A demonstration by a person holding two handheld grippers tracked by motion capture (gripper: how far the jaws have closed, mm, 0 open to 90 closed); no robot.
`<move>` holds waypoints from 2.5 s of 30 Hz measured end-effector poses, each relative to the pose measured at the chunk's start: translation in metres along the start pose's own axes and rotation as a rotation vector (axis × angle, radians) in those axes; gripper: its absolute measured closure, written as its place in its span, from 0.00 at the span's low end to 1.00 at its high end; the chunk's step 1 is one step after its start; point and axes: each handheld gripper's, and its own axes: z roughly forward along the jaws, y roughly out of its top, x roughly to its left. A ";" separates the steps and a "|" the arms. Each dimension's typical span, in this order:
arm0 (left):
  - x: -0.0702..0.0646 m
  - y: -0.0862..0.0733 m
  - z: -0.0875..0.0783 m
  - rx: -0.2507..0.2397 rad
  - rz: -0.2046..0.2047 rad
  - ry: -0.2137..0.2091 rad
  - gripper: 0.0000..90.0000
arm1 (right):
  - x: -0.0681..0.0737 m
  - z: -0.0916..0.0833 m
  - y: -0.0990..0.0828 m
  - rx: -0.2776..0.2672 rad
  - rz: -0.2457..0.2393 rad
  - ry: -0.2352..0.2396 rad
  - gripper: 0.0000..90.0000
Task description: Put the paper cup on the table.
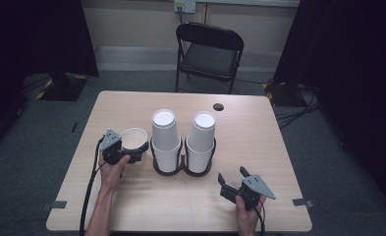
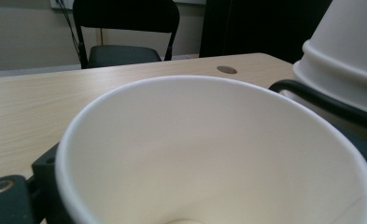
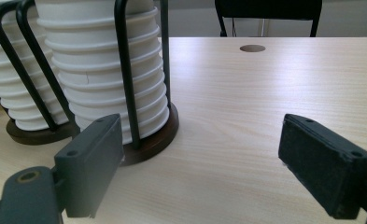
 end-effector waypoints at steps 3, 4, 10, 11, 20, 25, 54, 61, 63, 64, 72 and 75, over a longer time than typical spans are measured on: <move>0.000 -0.002 0.002 0.022 0.008 0.015 0.07 | 0.001 0.001 0.000 0.015 -0.017 0.004 0.15; 0.001 -0.004 0.002 0.032 0.016 0.022 0.07 | 0.001 0.001 0.000 0.015 -0.020 0.003 0.15; 0.005 -0.008 0.002 0.055 0.028 0.054 0.09 | 0.001 0.000 0.000 0.006 -0.018 0.002 0.15; 0.005 -0.008 0.002 0.060 0.034 0.061 0.09 | 0.001 0.000 0.000 0.003 -0.016 0.003 0.15; 0.007 -0.016 0.002 0.130 0.025 0.083 0.13 | 0.001 0.001 0.000 0.010 -0.020 0.007 0.15; 0.007 -0.021 0.006 0.198 0.037 0.105 0.16 | 0.001 0.000 0.000 0.006 -0.021 0.011 0.15; -0.010 -0.036 -0.027 0.176 -0.003 0.143 0.17 | 0.004 0.001 0.000 0.019 -0.047 0.022 0.15; -0.022 -0.040 -0.045 0.141 0.011 0.131 0.17 | 0.002 0.000 0.000 0.008 -0.035 0.026 0.15; -0.027 -0.043 -0.050 0.132 0.019 0.136 0.17 | 0.002 0.000 0.000 0.008 -0.033 0.028 0.15; -0.030 -0.044 -0.053 0.128 0.025 0.132 0.17 | 0.002 0.000 0.000 0.008 -0.034 0.028 0.15; -0.057 -0.047 -0.077 0.029 -0.005 0.069 0.17 | 0.002 0.000 0.000 0.011 -0.033 0.030 0.15; -0.068 -0.047 -0.081 0.015 -0.005 0.044 0.17 | 0.002 0.001 0.000 0.016 -0.033 0.032 0.15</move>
